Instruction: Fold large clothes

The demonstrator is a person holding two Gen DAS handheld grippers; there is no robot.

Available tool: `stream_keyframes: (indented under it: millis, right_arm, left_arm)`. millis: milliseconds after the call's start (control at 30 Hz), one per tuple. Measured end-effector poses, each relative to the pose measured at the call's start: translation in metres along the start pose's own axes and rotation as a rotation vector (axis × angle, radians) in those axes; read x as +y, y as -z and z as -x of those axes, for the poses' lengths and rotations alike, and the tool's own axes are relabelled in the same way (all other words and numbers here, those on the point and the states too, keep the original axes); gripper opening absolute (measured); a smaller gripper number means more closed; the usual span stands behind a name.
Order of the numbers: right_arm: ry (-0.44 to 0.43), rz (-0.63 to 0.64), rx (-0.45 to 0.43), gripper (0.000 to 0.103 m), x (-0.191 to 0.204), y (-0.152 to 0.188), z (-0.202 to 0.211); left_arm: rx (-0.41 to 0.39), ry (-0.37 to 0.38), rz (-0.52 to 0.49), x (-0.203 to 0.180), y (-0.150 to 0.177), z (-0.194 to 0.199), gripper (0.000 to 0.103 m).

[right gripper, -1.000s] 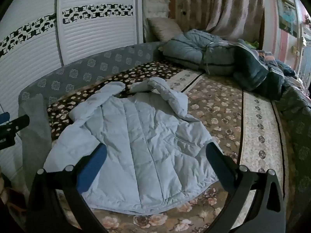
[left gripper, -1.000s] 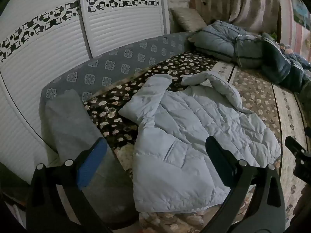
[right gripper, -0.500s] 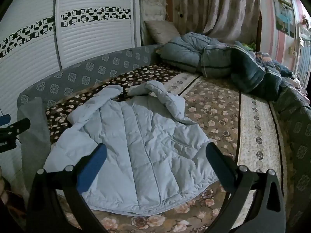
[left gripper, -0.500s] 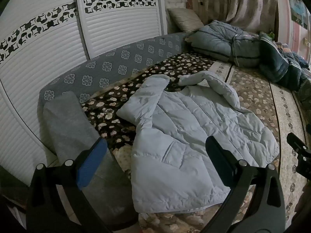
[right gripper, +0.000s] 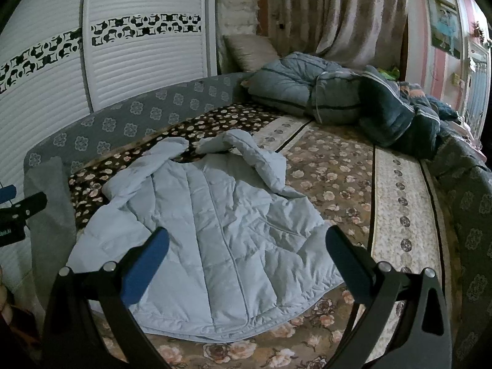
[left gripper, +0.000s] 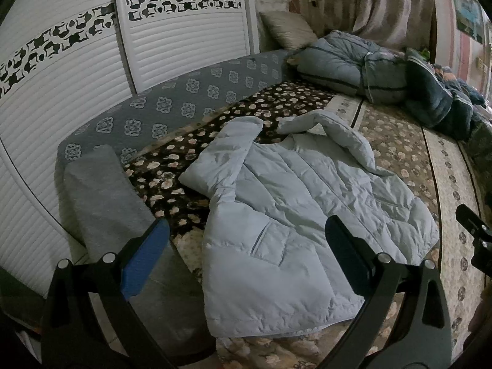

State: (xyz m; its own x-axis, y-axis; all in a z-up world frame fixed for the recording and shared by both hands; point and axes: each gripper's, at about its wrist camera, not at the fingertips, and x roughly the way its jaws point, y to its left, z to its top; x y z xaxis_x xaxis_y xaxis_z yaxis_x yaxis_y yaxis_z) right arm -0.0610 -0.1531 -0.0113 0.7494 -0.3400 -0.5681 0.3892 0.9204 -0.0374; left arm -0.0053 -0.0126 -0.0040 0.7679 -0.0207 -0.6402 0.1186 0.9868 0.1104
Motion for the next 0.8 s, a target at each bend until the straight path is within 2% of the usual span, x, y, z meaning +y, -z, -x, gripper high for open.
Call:
stream_keyframes:
  millis: [800]
  right_arm:
    - [0.013, -0.001, 0.012, 0.101, 0.000, 0.005, -0.006]
  left_arm:
    - [0.022, 0.004, -0.004, -0.002, 0.002, -0.010, 0.100]
